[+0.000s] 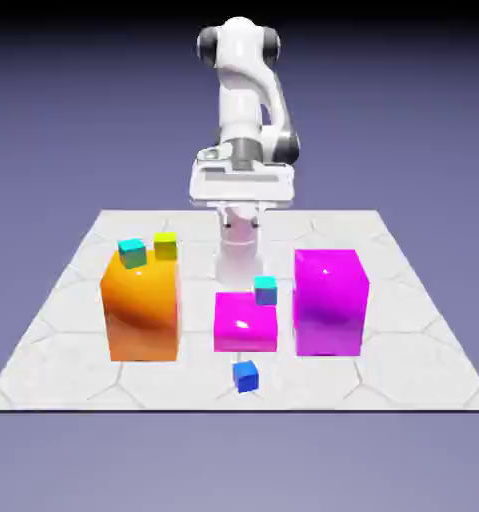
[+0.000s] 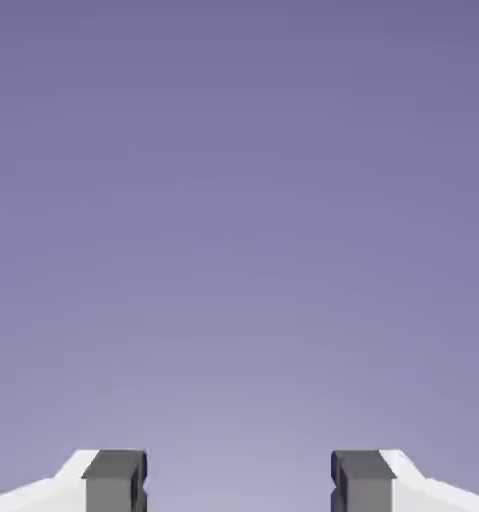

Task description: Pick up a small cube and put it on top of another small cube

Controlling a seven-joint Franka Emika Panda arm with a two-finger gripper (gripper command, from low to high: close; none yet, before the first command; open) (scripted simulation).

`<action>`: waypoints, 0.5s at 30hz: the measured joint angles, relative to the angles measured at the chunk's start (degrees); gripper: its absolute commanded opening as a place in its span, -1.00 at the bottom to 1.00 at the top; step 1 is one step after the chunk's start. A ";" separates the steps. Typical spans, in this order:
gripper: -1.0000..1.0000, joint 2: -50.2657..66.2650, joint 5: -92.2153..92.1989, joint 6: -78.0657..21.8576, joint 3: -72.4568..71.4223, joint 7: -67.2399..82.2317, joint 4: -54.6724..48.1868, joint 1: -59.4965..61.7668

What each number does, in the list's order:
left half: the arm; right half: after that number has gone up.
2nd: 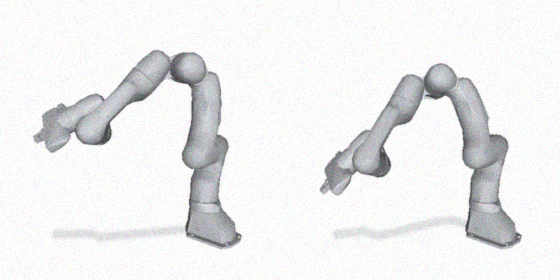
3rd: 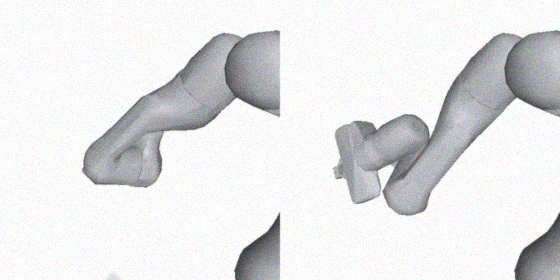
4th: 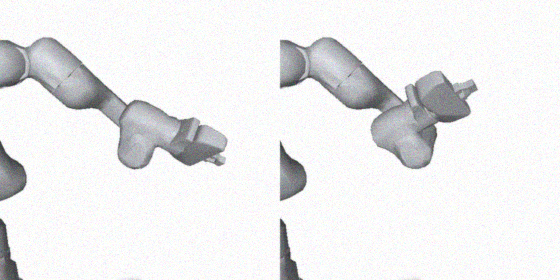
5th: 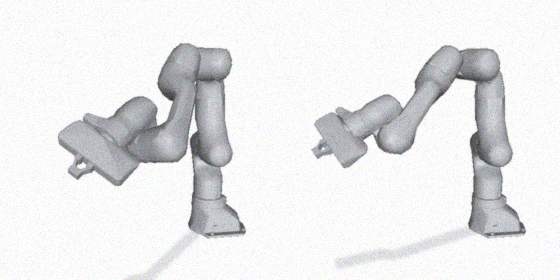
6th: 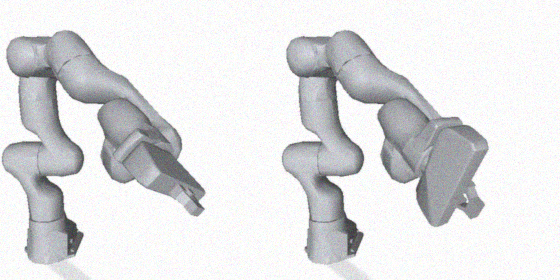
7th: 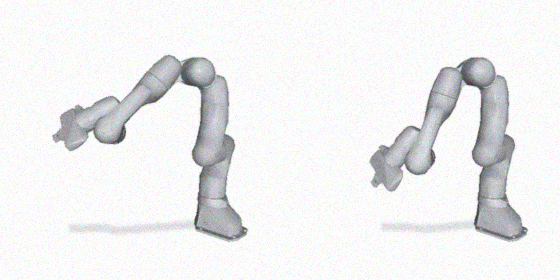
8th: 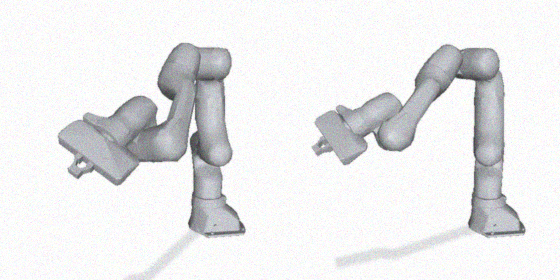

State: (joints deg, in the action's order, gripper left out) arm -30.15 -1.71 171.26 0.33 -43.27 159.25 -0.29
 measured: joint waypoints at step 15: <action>0.00 31.15 -21.33 -34.12 4.05 -10.07 -21.82 5.11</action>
State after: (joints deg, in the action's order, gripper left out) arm 0.99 -23.04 137.14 4.37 -53.34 137.43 4.82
